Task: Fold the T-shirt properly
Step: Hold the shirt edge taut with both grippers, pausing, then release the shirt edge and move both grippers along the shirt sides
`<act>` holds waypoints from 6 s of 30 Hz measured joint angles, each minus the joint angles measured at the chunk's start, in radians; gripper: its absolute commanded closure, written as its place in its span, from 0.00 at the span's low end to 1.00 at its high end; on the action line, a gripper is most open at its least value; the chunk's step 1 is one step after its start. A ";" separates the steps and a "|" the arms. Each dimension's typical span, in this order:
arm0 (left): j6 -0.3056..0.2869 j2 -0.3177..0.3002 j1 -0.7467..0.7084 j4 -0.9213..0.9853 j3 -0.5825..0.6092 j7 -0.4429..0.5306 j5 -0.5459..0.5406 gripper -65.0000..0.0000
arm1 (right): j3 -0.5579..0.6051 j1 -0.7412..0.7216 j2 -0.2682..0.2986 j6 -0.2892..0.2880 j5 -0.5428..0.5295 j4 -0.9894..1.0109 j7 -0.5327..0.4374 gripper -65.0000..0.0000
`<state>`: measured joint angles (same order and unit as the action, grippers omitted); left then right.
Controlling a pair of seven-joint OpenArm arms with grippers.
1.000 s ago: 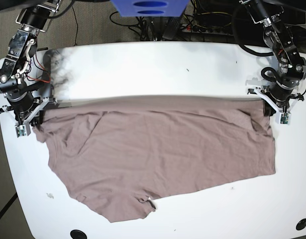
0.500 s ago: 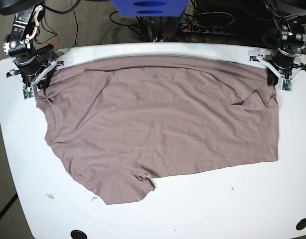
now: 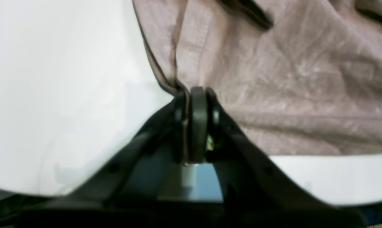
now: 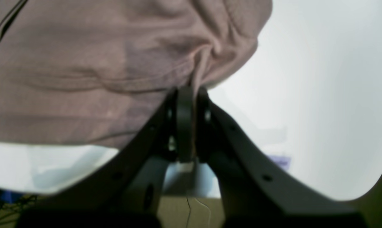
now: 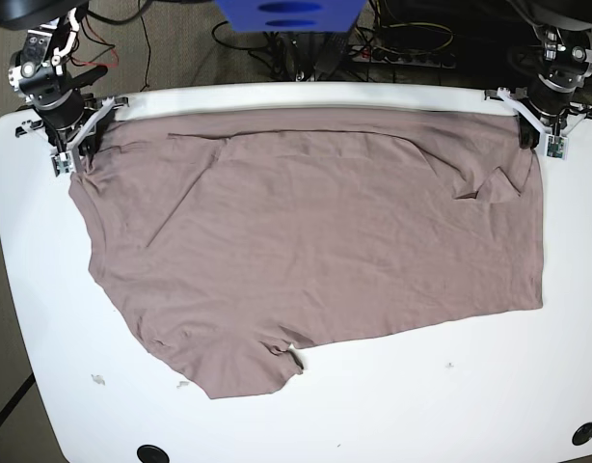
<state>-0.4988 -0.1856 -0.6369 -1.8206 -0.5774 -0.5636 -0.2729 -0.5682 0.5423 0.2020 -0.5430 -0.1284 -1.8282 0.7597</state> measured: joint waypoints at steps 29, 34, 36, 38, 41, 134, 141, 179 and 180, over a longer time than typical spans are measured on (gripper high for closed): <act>0.003 0.005 -0.049 -0.056 -0.022 -0.035 0.003 0.99 | -0.020 0.016 -0.032 -0.064 0.016 -0.026 0.005 0.99; 0.002 0.005 -0.057 -0.054 -0.022 -0.031 0.004 0.99 | -0.017 0.012 -0.030 -0.064 0.017 -0.025 0.007 0.99; 0.002 0.006 -0.068 -0.054 -0.023 -0.024 0.003 0.99 | -0.017 0.012 -0.031 -0.064 0.017 -0.025 0.006 0.99; 0.002 0.006 -0.073 -0.054 -0.023 -0.019 0.003 0.99 | -0.017 0.014 -0.030 -0.064 0.016 -0.025 0.005 0.99; 0.002 0.006 -0.074 -0.055 -0.023 -0.019 0.002 0.98 | -0.023 0.017 -0.031 -0.069 0.016 -0.025 0.003 0.99; -0.006 0.010 0.071 -0.109 -0.032 -0.087 0.042 0.71 | -0.101 -0.040 -0.028 -0.161 0.044 -0.044 0.035 0.71; -0.005 0.002 0.138 -0.100 -0.034 -0.079 0.036 0.74 | -0.087 -0.085 -0.033 -0.158 0.039 -0.042 0.036 0.70; -0.001 -0.017 0.398 -0.014 -0.045 -0.190 0.055 0.73 | -0.005 -0.303 0.011 -0.161 0.063 -0.013 0.090 0.67; -0.001 -0.017 0.408 0.000 -0.045 -0.189 0.053 0.72 | 0.000 -0.314 0.011 -0.161 0.063 -0.011 0.090 0.67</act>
<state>-0.4995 -0.2028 -0.2287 -1.8210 -0.6220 -0.7528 -0.2203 -0.5678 0.2283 0.2127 -0.7044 -0.0654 -1.8397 0.8494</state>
